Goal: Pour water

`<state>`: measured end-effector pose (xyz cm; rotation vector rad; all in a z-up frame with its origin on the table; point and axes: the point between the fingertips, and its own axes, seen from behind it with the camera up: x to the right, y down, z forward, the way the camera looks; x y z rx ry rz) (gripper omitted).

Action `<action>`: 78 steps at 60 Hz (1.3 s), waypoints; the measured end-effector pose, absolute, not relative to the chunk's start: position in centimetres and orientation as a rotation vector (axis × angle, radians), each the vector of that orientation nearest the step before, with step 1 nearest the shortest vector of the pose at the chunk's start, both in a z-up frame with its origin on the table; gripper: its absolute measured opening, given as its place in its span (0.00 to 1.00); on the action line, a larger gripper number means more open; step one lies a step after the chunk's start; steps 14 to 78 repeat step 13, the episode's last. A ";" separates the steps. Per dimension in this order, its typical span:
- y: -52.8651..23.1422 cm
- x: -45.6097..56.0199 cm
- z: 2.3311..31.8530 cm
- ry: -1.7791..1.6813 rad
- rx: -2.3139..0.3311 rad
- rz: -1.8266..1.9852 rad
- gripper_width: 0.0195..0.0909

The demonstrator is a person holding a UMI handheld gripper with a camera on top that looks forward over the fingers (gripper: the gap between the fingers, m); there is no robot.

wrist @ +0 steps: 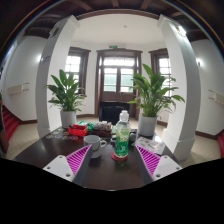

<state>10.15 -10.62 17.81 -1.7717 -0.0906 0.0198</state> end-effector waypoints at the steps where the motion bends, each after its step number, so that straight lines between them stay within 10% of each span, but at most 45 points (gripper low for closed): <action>1: -10.7 10.2 17.8 -0.088 -1.778 0.016 0.93; 78: -11.6 10.6 17.9 -0.068 -1.786 -0.019 0.93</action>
